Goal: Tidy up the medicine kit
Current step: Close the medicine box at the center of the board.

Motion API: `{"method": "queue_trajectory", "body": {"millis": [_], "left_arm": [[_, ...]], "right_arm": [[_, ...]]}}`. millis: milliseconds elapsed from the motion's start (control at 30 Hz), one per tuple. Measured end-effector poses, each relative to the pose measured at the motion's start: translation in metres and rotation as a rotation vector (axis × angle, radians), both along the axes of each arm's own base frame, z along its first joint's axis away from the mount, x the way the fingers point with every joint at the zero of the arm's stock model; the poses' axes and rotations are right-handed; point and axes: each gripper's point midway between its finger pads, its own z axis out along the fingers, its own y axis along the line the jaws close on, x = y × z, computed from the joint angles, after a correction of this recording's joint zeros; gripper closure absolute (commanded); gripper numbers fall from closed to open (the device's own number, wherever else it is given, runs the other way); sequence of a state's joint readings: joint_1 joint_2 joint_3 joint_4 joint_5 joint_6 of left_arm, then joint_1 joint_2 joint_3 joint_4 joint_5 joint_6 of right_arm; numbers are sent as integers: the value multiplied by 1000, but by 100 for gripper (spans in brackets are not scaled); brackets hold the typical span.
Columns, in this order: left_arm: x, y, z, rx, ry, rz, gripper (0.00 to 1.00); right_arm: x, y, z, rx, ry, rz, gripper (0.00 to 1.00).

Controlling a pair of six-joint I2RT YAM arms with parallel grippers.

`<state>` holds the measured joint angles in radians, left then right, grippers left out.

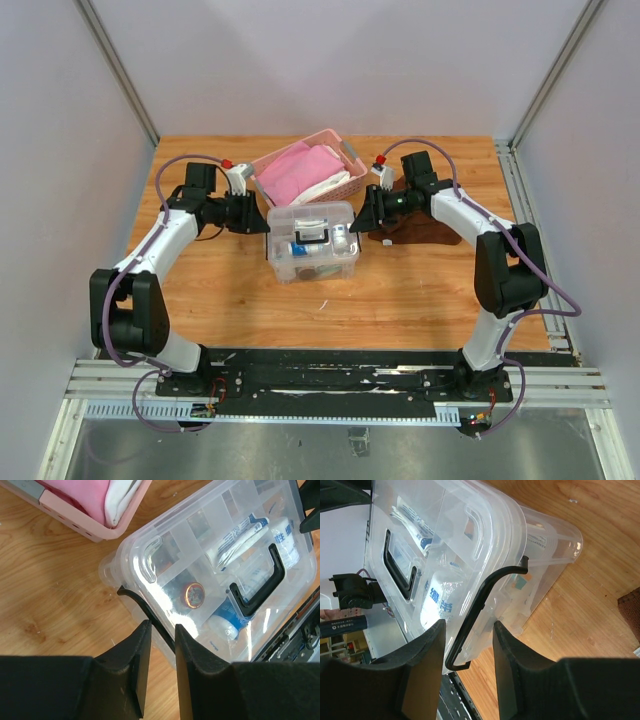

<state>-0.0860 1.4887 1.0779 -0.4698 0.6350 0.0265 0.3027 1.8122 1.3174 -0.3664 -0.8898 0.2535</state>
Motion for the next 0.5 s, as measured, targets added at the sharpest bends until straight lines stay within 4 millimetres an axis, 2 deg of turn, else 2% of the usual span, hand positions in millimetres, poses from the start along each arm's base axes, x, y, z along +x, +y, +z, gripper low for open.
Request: {"method": "queue_trajectory", "body": {"millis": [200,500], "left_arm": [[0,-1,4,-12,-10,-15,97],[1,7,-5,33,-5,-7,71]], "right_arm": [[0,0,0,-1,-4,2,78],[-5,1,3,2,-24,21,73]]}}
